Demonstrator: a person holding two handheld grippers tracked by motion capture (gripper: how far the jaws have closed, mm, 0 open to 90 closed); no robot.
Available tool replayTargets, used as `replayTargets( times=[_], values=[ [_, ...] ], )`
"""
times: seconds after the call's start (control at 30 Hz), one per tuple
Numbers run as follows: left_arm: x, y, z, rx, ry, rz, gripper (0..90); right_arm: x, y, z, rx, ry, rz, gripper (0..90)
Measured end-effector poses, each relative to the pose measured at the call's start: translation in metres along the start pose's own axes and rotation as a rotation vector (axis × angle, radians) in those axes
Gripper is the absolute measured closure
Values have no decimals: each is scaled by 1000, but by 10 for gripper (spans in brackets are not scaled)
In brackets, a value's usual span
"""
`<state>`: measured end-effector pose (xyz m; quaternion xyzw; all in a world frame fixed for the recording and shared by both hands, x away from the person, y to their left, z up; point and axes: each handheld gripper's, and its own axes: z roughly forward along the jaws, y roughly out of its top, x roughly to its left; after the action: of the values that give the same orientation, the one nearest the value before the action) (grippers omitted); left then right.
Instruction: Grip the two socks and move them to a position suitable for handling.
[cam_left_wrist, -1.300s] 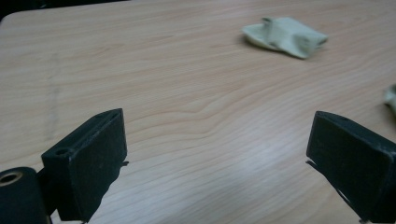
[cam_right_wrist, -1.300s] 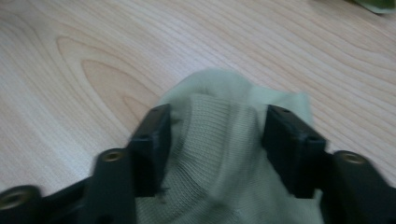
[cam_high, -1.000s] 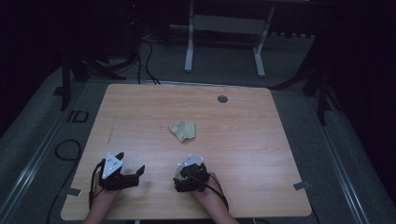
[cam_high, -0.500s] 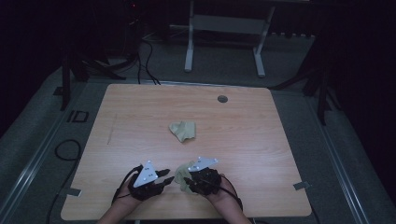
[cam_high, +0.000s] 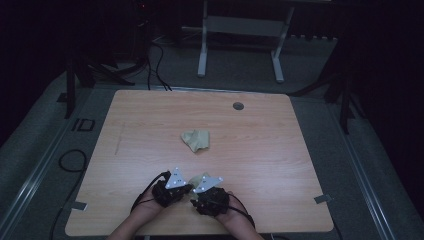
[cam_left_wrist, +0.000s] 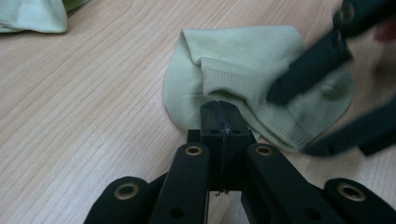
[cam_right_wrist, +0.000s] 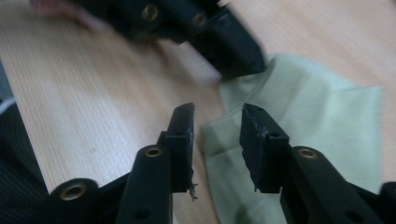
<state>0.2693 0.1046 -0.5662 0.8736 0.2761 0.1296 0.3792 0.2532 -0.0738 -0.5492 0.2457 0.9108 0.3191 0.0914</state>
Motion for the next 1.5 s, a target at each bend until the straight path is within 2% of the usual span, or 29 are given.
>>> replayTargets(
  times=[0.07, 0.17, 0.33, 0.43, 0.57, 0.87, 1.03, 1.23, 1.27, 1.43, 1.5],
  values=[
    [0, 0, 3, 14, -5, 13, 895, -1, -2, 5, 29, -8, -4, 717],
    [-1, 1, 5, 23, -10, 27, 895, -4, -3, 6, 22, -13, 19, 786],
    [2, 1, 5, 19, -27, 25, 896, -4, 0, 5, 39, -35, -1, 864],
    [2, 0, 5, 17, -31, 31, 896, -6, 3, -2, 31, -42, 8, 869],
    [3, 0, 5, 17, -40, 32, 897, -14, 6, -22, -17, -62, 35, 868],
    [4, 1, 5, 24, -44, 60, 897, -50, 5, -65, -130, -145, 137, 868],
    [5, 1, 5, 24, -53, 69, 896, -69, -6, -81, -154, -184, 214, 867],
    [6, 3, 5, 38, -67, 76, 896, -86, -25, -85, -134, -204, 286, 866],
    [6, 4, 6, 41, -67, 91, 896, -87, -29, -85, -128, -204, 299, 866],
    [7, 4, 7, 37, -77, 104, 895, -96, -47, -85, -102, -217, 356, 865],
    [7, 5, 7, 39, -82, 113, 895, -99, -55, -85, -90, -208, 379, 866]
  ],
)
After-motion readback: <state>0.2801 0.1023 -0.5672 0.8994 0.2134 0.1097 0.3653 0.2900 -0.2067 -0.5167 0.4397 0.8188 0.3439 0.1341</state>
